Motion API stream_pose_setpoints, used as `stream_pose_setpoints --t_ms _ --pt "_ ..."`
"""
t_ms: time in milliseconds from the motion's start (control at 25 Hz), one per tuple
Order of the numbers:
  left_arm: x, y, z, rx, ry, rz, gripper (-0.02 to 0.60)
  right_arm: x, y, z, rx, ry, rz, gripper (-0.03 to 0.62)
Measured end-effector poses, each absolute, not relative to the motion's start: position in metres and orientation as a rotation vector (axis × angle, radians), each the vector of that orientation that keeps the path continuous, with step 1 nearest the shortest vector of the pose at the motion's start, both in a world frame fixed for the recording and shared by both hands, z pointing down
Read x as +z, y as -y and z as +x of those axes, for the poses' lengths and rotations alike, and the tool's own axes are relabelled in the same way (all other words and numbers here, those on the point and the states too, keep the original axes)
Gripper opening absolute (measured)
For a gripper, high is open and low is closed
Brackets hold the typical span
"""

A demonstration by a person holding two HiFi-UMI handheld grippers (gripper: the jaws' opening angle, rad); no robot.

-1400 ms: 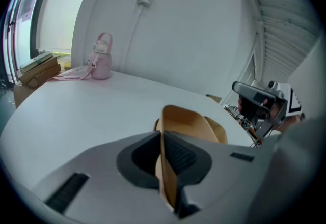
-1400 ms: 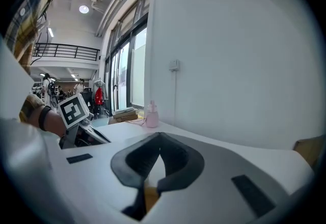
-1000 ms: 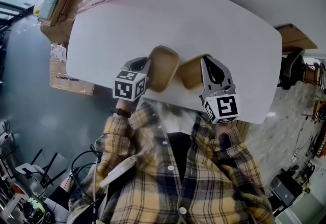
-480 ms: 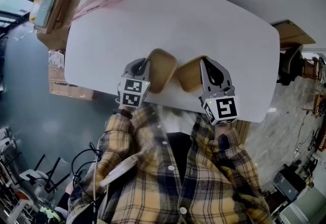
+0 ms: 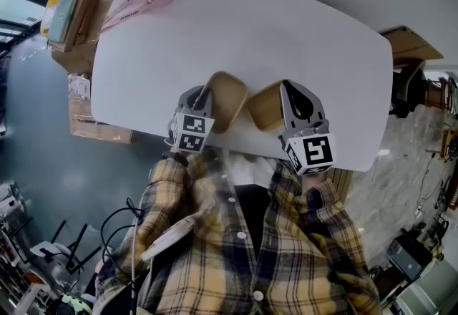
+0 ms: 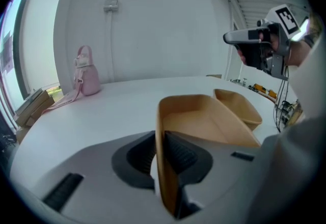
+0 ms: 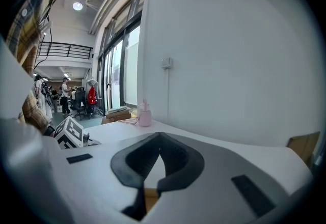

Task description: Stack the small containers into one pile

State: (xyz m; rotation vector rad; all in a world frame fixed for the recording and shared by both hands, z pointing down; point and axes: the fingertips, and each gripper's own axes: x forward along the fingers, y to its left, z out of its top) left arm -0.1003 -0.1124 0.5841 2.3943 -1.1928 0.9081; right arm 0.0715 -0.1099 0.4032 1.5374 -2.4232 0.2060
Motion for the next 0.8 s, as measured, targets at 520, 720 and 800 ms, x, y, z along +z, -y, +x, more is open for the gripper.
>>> stream_pose_setpoints --t_ms 520,720,800 --pt "0.566 0.127 -0.103 0.888 1.073 2.375 0.043 0.404 0.112 0.07 0.202 2.431 1.554 0.015" --pt "0.569 0.127 -0.107 0.917 0.909 2.24 0.137 0.404 0.113 0.066 0.202 2.437 1.559 0.015" --pt "0.575 0.123 -0.109 0.955 0.842 2.182 0.146 0.404 0.112 0.066 0.202 2.434 1.566 0.015"
